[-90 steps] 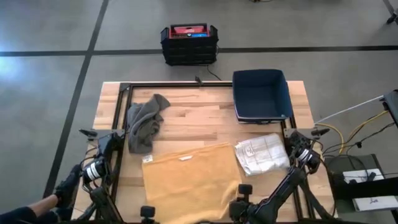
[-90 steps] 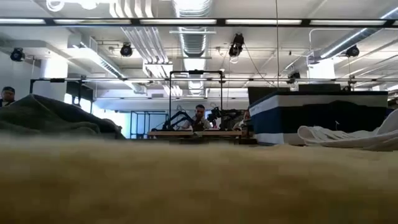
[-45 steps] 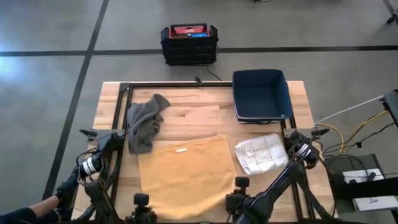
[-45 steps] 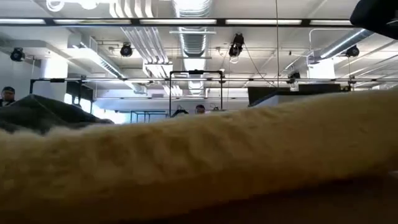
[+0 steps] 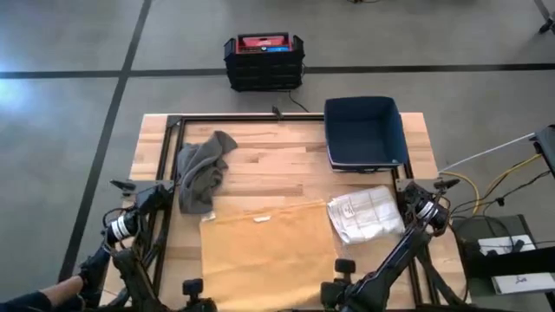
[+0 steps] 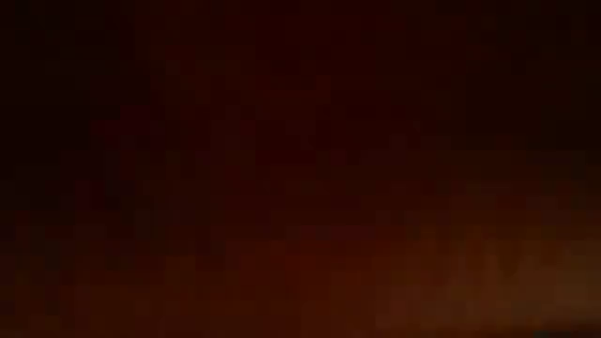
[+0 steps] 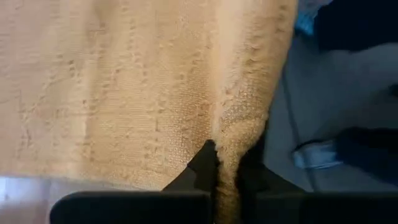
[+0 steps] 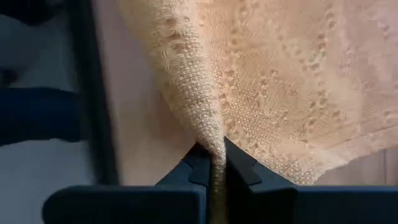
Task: Fold towel
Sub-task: Fold the yellow towel
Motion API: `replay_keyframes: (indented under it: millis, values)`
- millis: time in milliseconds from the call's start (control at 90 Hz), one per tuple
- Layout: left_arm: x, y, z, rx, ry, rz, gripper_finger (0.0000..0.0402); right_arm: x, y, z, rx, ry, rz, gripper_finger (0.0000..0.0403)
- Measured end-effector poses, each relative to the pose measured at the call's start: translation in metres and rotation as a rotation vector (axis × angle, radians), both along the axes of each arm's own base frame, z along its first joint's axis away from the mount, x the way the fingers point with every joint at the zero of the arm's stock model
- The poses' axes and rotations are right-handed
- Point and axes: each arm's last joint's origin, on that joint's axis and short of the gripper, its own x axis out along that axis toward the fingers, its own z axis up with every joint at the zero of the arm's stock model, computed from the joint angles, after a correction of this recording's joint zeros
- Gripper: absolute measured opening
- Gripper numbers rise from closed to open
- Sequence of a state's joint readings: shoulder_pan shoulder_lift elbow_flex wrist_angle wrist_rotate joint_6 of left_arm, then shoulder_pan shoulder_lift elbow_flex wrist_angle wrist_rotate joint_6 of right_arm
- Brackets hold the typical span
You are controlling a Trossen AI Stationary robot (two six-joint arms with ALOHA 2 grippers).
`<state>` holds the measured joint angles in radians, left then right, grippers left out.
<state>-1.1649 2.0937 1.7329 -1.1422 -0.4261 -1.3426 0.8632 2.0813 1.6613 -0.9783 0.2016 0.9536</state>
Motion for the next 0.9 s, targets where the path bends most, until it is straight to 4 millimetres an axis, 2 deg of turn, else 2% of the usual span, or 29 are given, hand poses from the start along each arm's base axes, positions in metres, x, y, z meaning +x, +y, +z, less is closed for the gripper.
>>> replay_keyframes:
  millis: [111, 211, 300, 444, 667, 789, 900]
  values:
    - [-0.004, 0.013, 0.027, -0.006, -0.061, 0.034, 0.0001, 0.007, -0.018, 0.023, -0.008, -0.02, -0.034, 0.0]
    - [-0.008, 0.035, 0.05, 0.022, -0.057, 0.071, 0.0, 0.012, -0.042, 0.044, -0.059, -0.044, -0.085, 0.0]
    - [-0.013, 0.057, 0.056, 0.049, -0.064, 0.099, 0.0, 0.018, -0.067, 0.055, -0.085, -0.043, -0.141, 0.0]
    - [-0.027, 0.092, 0.044, 0.045, -0.065, 0.157, 0.0, 0.029, -0.109, 0.052, -0.123, -0.013, -0.221, 0.0]
    - [-0.047, 0.144, 0.012, -0.001, -0.112, 0.208, 0.0, 0.041, -0.174, 0.02, -0.226, 0.092, -0.306, 0.0]
    - [-0.055, 0.166, -0.01, -0.011, -0.148, 0.221, 0.0, 0.049, -0.199, 0.005, -0.23, 0.076, -0.331, 0.0]
    - [-0.058, 0.182, -0.029, -0.024, -0.155, 0.242, 0.0, 0.051, -0.214, -0.006, -0.215, 0.076, -0.338, 0.0]
